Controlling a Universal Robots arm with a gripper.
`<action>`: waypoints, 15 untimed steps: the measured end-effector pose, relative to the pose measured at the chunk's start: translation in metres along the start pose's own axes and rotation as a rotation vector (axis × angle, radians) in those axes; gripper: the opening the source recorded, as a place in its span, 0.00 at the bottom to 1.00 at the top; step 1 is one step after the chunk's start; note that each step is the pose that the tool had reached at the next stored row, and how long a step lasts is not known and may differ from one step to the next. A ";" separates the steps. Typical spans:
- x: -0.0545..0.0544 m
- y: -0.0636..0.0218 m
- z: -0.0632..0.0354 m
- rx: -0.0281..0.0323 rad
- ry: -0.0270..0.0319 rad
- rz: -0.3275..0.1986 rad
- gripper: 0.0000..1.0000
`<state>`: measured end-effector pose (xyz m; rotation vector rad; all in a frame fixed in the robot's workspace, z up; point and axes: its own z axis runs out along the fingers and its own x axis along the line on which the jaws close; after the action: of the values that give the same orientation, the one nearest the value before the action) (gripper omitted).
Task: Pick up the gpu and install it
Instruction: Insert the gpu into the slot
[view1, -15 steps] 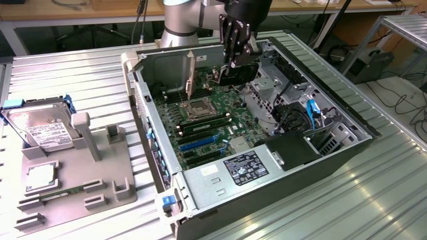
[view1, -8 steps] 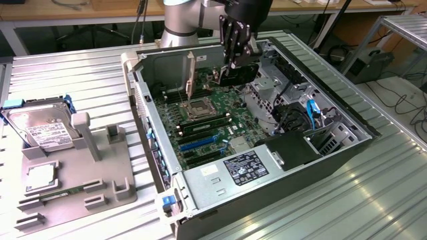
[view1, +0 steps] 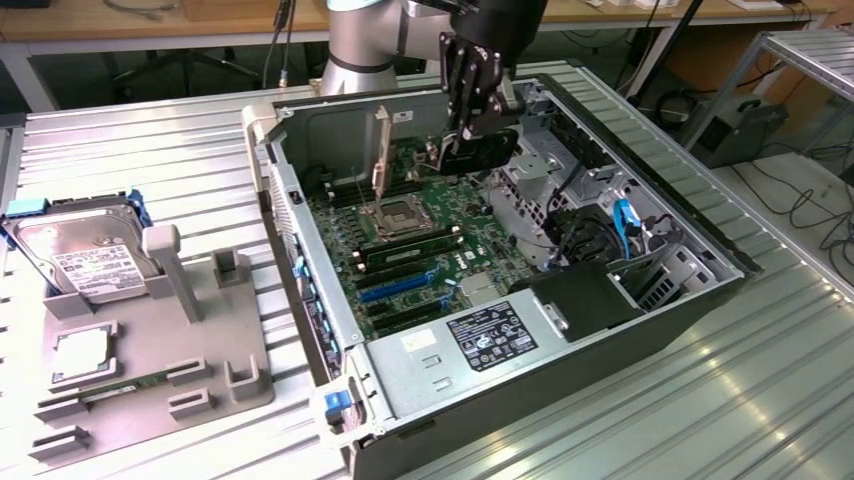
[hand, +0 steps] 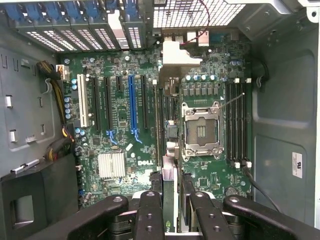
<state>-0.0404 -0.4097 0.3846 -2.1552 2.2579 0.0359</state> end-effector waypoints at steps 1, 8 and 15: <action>0.000 0.0000 0.0001 0.0000 -0.0001 0.000 0.26; 0.002 0.0002 0.0009 0.0000 -0.0004 0.000 0.26; 0.003 0.0004 0.0023 0.0000 -0.0005 0.000 0.26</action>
<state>-0.0410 -0.4124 0.3822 -2.1550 2.2577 0.0364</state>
